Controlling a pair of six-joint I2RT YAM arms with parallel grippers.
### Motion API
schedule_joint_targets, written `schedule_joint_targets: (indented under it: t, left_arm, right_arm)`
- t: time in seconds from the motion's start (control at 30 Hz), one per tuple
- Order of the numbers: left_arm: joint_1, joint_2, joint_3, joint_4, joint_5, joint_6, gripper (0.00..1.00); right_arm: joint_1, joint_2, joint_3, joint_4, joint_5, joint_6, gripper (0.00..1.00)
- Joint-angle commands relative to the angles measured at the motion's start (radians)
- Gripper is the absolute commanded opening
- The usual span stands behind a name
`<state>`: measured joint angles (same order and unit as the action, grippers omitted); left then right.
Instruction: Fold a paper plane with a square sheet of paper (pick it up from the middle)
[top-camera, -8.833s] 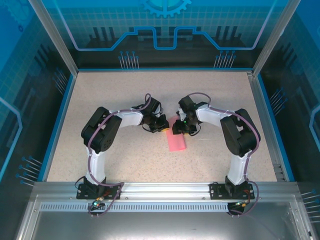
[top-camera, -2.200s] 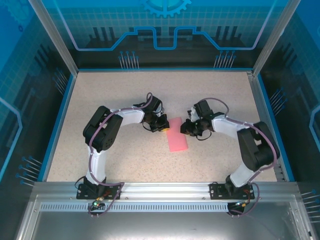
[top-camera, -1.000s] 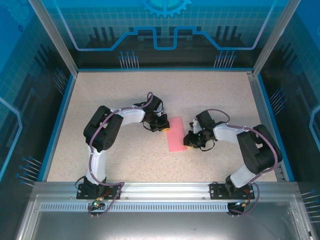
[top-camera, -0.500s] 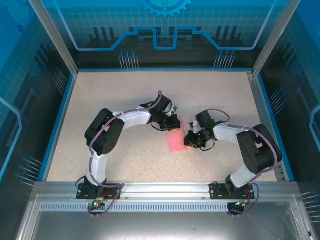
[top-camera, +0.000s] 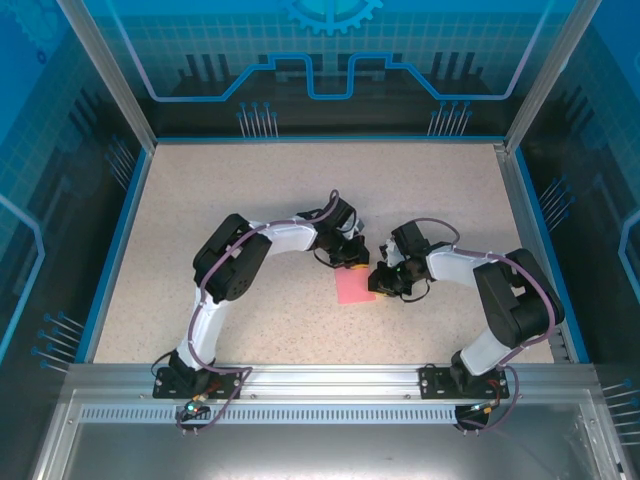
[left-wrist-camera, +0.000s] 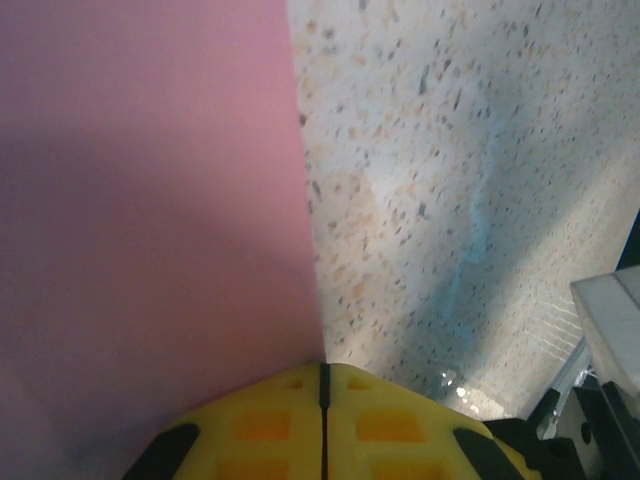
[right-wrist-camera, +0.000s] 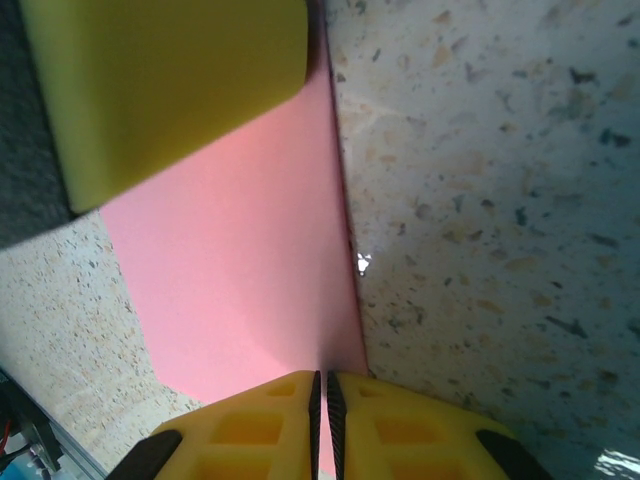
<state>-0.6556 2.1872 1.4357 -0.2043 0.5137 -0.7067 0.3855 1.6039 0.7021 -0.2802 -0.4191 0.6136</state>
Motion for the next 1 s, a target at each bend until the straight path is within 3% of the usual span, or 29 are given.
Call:
schedule_joint_targets:
  t: [0.0,0.57,0.97]
  left_arm:
    - [-0.002,0.019,0.034,-0.01,-0.007,0.002,0.07]
    - [0.026,0.066,0.075,-0.046,-0.098,0.037,0.07]
    - [0.08,0.085,0.106,-0.028,-0.098,0.046,0.07]
  right_arm:
    - [-0.001,0.02,-0.013,-0.086,0.046,0.011,0.15]
    - [0.003,0.014,-0.03,-0.136,0.091,-0.004,0.15]
    - [0.003,0.011,-0.047,-0.165,0.11,-0.021,0.15]
